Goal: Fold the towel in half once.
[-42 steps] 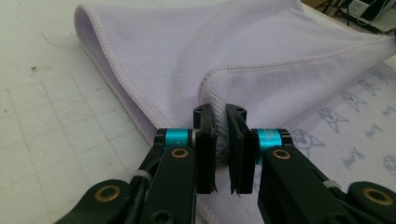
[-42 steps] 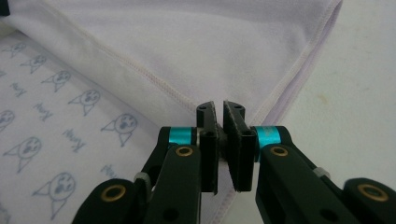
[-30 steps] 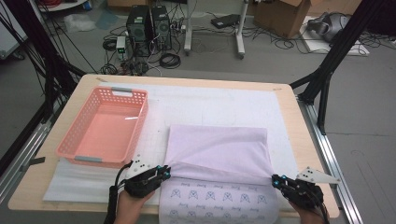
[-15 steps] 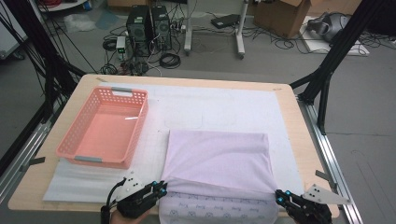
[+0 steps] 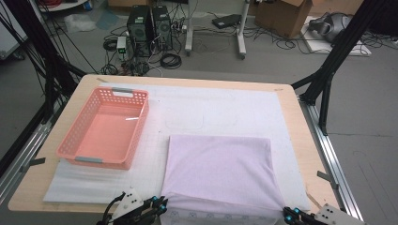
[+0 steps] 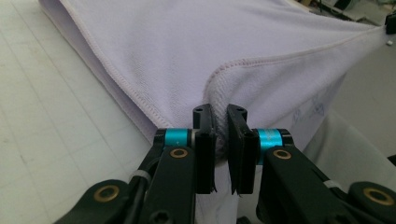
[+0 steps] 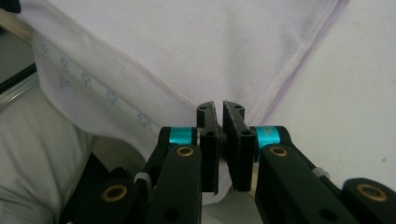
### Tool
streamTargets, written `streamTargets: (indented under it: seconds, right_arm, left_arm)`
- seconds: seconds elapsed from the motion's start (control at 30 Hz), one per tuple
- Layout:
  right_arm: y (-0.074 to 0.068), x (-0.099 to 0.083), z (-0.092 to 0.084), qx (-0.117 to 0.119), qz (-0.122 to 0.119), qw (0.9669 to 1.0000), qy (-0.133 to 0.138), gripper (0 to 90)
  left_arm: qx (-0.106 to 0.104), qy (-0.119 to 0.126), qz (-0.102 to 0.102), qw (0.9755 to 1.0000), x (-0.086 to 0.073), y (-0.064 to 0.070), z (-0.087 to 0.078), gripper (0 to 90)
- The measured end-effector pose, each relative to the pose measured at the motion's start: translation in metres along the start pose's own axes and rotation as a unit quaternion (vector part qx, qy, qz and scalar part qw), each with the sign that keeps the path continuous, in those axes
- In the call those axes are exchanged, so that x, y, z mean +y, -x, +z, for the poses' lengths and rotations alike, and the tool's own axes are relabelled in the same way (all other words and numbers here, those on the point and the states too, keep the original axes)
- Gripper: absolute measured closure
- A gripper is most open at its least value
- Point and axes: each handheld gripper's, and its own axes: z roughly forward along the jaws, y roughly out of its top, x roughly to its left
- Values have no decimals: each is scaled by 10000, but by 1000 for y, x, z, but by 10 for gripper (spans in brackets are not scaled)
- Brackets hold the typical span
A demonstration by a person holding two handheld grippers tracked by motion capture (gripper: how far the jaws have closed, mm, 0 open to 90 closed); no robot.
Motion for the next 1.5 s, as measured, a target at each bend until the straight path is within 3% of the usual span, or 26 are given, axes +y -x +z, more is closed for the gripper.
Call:
streamTargets:
  seconds: [0.07,0.2,0.33,0.47,0.6,0.77,0.97,1.1,1.17,1.27,1.43,1.5]
  right_arm:
    - [0,1,1,-86,-13,10000,40,731]
    - [7,12,3,-223,157,9992,295,659]
    - [15,23,15,-432,139,9983,364,673]
    - [23,30,38,-550,104,9984,128,693]
    - [27,37,63,-515,1,9986,-76,737]
    - [30,46,79,-497,-115,9985,-198,738]
    - [43,54,88,-527,-35,9985,-172,738]
    - [52,61,95,-527,-18,9985,-153,738]
    - [56,64,99,-521,-53,9985,-135,737]
    - [60,70,104,-515,-81,9985,-146,736]
    - [66,75,115,-490,-63,9985,-230,733]
    - [68,76,119,-490,-70,9984,-258,733]
  left_arm:
    - [26,68,-233,9997,6,-8,2,560]
    - [157,348,-362,9986,20,-22,2,478]
    - [188,397,-413,9982,26,-32,7,480]
    - [233,348,-421,9982,31,-40,15,484]
    - [275,267,-423,9984,39,-50,27,522]
    - [340,171,-394,9985,59,-64,53,567]
    - [320,58,-494,9982,85,-86,87,649]
    - [568,-108,-415,9975,93,-94,107,706]
    - [787,-87,-495,9956,92,-100,115,732]
    - [1052,-331,-541,9924,87,-108,124,717]
    - [1297,-225,-659,9891,89,-113,124,750]
    - [1415,-329,-431,9884,93,-112,127,753]
